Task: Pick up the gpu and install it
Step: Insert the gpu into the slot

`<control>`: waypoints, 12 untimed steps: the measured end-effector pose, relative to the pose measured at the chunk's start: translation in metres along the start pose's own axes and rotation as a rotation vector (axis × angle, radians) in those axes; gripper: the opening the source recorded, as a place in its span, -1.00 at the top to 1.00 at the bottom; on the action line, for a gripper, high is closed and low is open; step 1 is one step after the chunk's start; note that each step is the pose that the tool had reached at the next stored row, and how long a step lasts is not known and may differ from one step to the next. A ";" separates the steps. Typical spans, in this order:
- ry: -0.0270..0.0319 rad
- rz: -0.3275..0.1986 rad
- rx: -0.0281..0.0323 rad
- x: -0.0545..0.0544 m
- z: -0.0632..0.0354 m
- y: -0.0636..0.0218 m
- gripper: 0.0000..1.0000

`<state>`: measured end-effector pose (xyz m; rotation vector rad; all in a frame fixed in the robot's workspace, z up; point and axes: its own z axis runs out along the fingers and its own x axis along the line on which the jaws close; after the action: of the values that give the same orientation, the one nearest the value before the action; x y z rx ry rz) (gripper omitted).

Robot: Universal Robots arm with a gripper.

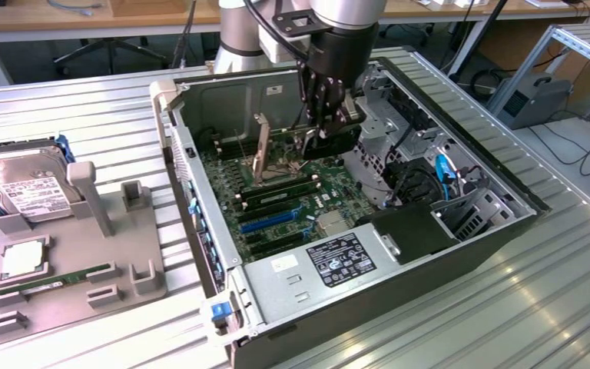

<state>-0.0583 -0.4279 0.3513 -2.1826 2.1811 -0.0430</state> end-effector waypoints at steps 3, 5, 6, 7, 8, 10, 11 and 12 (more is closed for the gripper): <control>-0.0001 0.000 0.0001 0.000 0.0005 0.0002 0.47; -0.0001 0.000 0.0001 0.001 0.0007 0.0005 0.47; -0.0001 0.000 0.0001 0.001 0.0008 0.0009 0.47; 0.0000 0.000 0.0001 0.001 0.0010 0.0013 0.47; 0.0001 0.000 0.0000 0.001 0.0011 0.0016 0.47; 0.0000 0.000 0.0000 0.001 0.0015 0.0023 0.47; 0.0001 0.000 0.0000 0.002 0.0019 0.0027 0.47; 0.0001 0.000 -0.0001 0.002 0.0022 0.0029 0.47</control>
<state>-0.0611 -0.4297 0.3489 -2.1828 2.1811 -0.0430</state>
